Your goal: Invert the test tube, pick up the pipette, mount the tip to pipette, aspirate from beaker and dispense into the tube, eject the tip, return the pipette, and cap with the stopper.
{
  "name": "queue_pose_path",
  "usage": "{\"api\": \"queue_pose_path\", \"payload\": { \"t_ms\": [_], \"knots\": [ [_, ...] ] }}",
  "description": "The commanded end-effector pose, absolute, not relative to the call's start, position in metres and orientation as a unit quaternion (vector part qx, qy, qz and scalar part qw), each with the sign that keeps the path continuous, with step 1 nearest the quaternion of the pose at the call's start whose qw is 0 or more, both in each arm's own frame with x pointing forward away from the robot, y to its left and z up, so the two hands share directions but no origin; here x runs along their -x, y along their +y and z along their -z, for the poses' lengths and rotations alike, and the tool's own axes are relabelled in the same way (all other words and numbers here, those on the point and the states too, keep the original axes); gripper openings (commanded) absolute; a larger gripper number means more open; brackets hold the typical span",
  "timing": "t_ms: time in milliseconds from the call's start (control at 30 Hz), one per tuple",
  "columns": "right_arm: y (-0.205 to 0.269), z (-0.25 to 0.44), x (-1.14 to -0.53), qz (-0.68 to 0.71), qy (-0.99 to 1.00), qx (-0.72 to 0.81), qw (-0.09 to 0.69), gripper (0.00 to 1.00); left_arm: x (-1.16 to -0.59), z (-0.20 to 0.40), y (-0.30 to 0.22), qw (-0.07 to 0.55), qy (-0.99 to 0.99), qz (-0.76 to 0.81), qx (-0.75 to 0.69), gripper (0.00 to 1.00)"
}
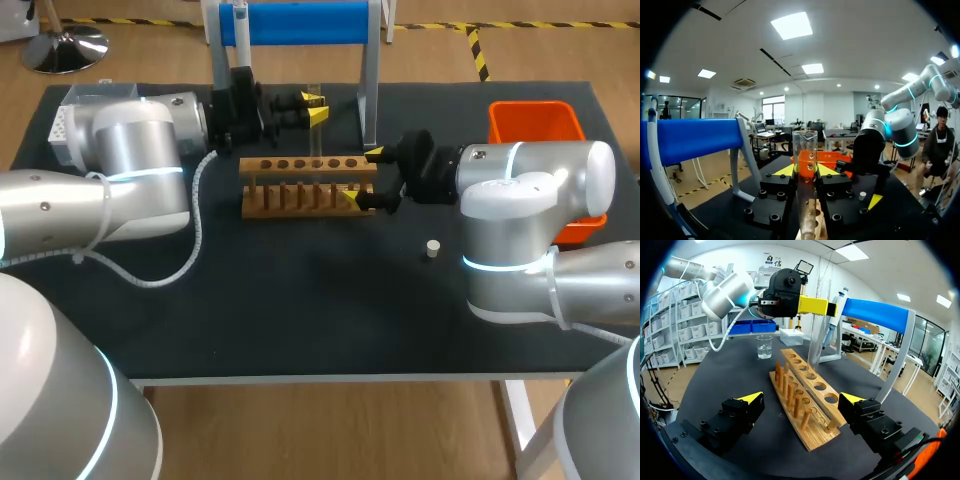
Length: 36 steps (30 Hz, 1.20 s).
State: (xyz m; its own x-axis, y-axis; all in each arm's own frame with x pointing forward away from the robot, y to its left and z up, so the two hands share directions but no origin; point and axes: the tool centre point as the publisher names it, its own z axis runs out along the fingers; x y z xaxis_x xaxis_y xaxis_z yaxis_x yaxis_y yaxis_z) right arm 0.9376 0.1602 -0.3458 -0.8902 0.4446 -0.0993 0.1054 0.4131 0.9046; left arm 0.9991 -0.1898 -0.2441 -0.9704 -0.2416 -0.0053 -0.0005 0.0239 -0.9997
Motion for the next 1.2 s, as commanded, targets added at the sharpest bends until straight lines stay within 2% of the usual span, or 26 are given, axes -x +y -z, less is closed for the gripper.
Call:
{"api": "queue_pose_path", "payload": {
  "t_ms": [33, 1200],
  "knots": [
    [0.16, 0.347, -0.937, -0.517, 0.823, -0.167, 0.165, 1.0, -1.003, 0.249, -0.191, 0.083, 0.71, 0.694, 0.086, 0.0],
    [0.16, 0.347, -0.937, -0.517, 0.823, -0.167, 0.165, 1.0, -1.005, 0.278, -0.191, 0.071, 0.713, 0.691, 0.102, 0.0]
  ]
}}
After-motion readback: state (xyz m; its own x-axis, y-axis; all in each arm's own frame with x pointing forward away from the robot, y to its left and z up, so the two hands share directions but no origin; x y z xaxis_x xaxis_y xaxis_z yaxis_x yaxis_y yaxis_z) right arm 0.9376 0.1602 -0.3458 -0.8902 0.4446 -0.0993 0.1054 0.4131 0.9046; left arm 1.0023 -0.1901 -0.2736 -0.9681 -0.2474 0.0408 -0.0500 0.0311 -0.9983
